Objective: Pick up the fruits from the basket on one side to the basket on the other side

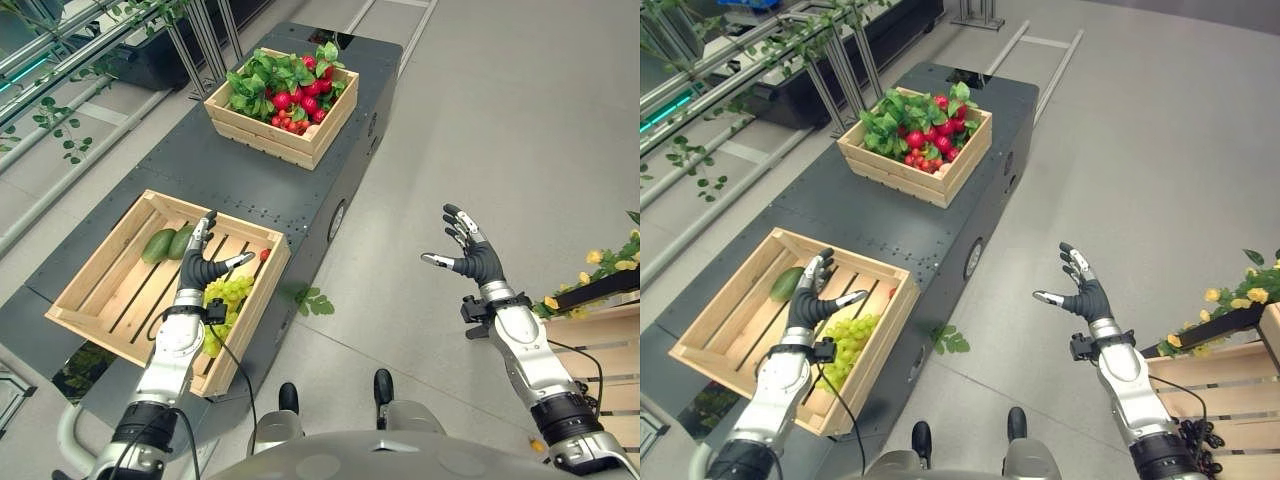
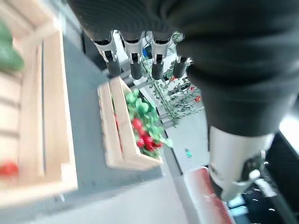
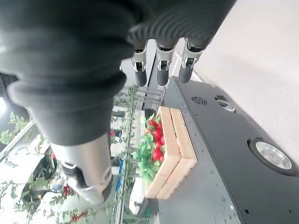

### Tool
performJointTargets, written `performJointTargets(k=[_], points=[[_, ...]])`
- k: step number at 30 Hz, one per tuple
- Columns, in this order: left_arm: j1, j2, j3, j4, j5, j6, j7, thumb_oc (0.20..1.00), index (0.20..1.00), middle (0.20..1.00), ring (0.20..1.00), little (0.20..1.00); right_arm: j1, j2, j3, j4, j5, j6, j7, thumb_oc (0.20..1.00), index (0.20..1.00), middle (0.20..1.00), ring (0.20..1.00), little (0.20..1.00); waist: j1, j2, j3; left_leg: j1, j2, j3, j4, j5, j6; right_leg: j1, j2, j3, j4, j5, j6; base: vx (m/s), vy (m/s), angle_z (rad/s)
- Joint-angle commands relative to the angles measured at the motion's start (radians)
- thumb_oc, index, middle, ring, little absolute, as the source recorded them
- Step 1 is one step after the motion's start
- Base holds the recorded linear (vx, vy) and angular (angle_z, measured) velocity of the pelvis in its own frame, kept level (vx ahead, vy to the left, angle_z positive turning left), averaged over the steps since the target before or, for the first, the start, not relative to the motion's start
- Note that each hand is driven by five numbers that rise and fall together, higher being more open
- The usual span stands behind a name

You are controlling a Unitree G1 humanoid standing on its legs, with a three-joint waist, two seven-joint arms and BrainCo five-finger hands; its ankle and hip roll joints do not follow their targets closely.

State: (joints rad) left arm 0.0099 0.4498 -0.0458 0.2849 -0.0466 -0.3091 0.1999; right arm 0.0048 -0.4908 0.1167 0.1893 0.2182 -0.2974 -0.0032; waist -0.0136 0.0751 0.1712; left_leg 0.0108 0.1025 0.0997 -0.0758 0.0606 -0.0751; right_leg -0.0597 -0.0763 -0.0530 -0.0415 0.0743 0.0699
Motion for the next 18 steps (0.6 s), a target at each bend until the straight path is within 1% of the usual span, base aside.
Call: performJointTargets(k=[1,2,3,4,5,6,7,8,9,12,13,14,16,18], points=[[-0.092,0.144,0.081,0.104,0.027,-0.006,0.025,1.0,1.0,1.0,1.0,1.0,-0.059,-0.006,0.002,-0.099,0.028,-0.048,0.013,1.0,1.0,1.0,1.0,1.0,-0.015,-0.052,0.024,-0.012,-0.042,0.01,0.086,-0.063,-0.023,0.007,-0.055,0.003,0.09,-0.053,0.083,-0.12,-0.007,0.03],[-0.125,0.204,0.084,0.174,0.052,0.021,0.018,1.0,1.0,1.0,1.0,1.0,-0.074,-0.019,0.012,-0.106,0.034,-0.048,0.02,1.0,1.0,1.0,1.0,1.0,-0.016,-0.037,0.047,-0.03,-0.039,0.011,0.089,-0.055,-0.027,-0.012,-0.054,0.006,0.093,-0.051,0.082,-0.06,-0.012,0.02],[-0.131,0.206,0.082,0.178,0.052,0.02,0.018,1.0,1.0,1.0,1.0,1.0,-0.077,-0.018,0.01,-0.105,0.034,-0.048,0.021,1.0,1.0,1.0,1.0,1.0,-0.015,-0.038,0.048,-0.032,-0.039,0.011,0.09,-0.056,-0.027,-0.014,-0.054,0.006,0.095,-0.051,0.082,-0.1,-0.006,-0.01],[-0.144,0.247,0.078,0.23,0.069,0.035,-0.006,1.0,1.0,1.0,1.0,1.0,-0.089,-0.025,0.014,-0.107,0.033,-0.051,0.022,1.0,1.0,1.0,1.0,1.0,-0.017,-0.029,0.064,-0.043,-0.038,0.012,0.093,-0.052,-0.029,-0.028,-0.054,0.006,0.098,-0.049,0.083,-0.13,0.022,-0.03],[-0.162,0.291,0.086,0.285,0.087,0.056,-0.008,1.0,1.0,1.0,1.0,1.0,-0.104,-0.032,0.022,-0.106,0.028,-0.051,0.021,1.0,1.0,1.0,1.0,1.0,-0.019,-0.016,0.096,-0.066,-0.038,0.015,0.1,-0.048,-0.032,-0.056,-0.053,0.011,0.105,-0.047,0.083,-0.17,0.032,-0.02],[-0.182,0.302,0.08,0.328,0.1,0.068,-0.006,1.0,1.0,1.0,1.0,1.0,-0.118,-0.034,0.029,-0.106,0.025,-0.053,0.017,1.0,1.0,1.0,1.0,1.0,-0.021,-0.01,0.111,-0.082,-0.037,0.017,0.105,-0.045,-0.033,-0.075,-0.052,0.015,0.113,-0.047,0.084,-0.13,0.027,-0.05],[-0.188,0.302,0.077,0.334,0.099,0.066,-0.005,1.0,1.0,1.0,1.0,1.0,-0.121,-0.034,0.028,-0.104,0.025,-0.053,0.017,1.0,1.0,1.0,1.0,1.0,-0.019,-0.01,0.11,-0.086,-0.037,0.017,0.107,-0.046,-0.033,-0.079,-0.052,0.016,0.116,-0.047,0.084,-0.16,0.034,-0.03],[-0.248,0.336,0.063,0.456,0.088,0.083,-0.004,1.0,1.0,1.0,1.0,1.0,-0.153,-0.042,0.043,-0.112,0.027,-0.055,0.004,1.0,1.0,1.0,1.0,1.0,-0.029,0.001,0.153,-0.118,-0.035,0.022,0.122,-0.042,-0.035,-0.126,-0.048,0.024,0.143,-0.044,0.084,-0.12,0.024,-0.04],[-0.256,0.337,0.059,0.463,0.087,0.081,-0.003,1.0,1.0,1.0,1.0,1.0,-0.156,-0.041,0.041,-0.111,0.027,-0.055,0.004,1.0,1.0,1.0,1.0,1.0,-0.027,0.001,0.153,-0.122,-0.035,0.022,0.124,-0.042,-0.035,-0.131,-0.048,0.025,0.146,-0.045,0.084,-0.15,0.026,-0.02],[-0.333,0.375,0.04,0.606,0.064,0.103,-0.016,1.0,1.0,1.0,1.0,1.0,-0.178,-0.043,0.057,-0.109,0.032,-0.059,-0.008,1.0,1.0,1.0,1.0,1.0,-0.033,0.005,0.201,-0.178,-0.03,0.035,0.151,-0.036,-0.039,-0.189,-0.045,0.037,0.167,-0.037,0.087,-0.09,-0.001,-0.1],[-0.351,0.38,0.034,0.625,0.058,0.105,-0.017,1.0,1.0,1.0,1.0,1.0,-0.177,-0.043,0.058,-0.109,0.03,-0.06,-0.013,1.0,1.0,1.0,1.0,1.0,-0.034,0.003,0.208,-0.185,-0.027,0.037,0.152,-0.034,-0.04,-0.195,-0.042,0.037,0.167,-0.035,0.087,-0.1,-0.041,-0.02],[-0.398,0.398,0.019,0.678,0.04,0.11,-0.025,1.0,1.0,1.0,1.0,1.0,-0.178,-0.041,0.059,-0.112,0.032,-0.063,-0.018,1.0,1.0,1.0,1.0,1.0,-0.043,-0.002,0.236,-0.206,-0.022,0.038,0.152,-0.026,-0.043,-0.218,-0.039,0.039,0.167,-0.028,0.091,-0.06,-0.032,0.0],[-0.405,0.399,0.014,0.683,0.038,0.108,-0.025,1.0,1.0,1.0,1.0,1.0,-0.178,-0.04,0.057,-0.112,0.032,-0.063,-0.018,1.0,1.0,1.0,1.0,1.0,-0.041,-0.003,0.236,-0.209,-0.022,0.038,0.153,-0.026,-0.043,-0.22,-0.039,0.039,0.168,-0.028,0.09,-0.05,-0.021,0.01],[-0.473,0.417,-0.012,0.755,0.017,0.115,-0.039,1.0,1.0,1.0,1.0,1.0,-0.18,-0.036,0.06,-0.117,0.032,-0.07,-0.026,1.0,1.0,1.0,1.0,1.0,-0.052,-0.01,0.264,-0.234,-0.015,0.045,0.149,-0.016,-0.046,-0.247,-0.038,0.043,0.164,-0.016,0.094,-0.08,-0.016,-0.02]])
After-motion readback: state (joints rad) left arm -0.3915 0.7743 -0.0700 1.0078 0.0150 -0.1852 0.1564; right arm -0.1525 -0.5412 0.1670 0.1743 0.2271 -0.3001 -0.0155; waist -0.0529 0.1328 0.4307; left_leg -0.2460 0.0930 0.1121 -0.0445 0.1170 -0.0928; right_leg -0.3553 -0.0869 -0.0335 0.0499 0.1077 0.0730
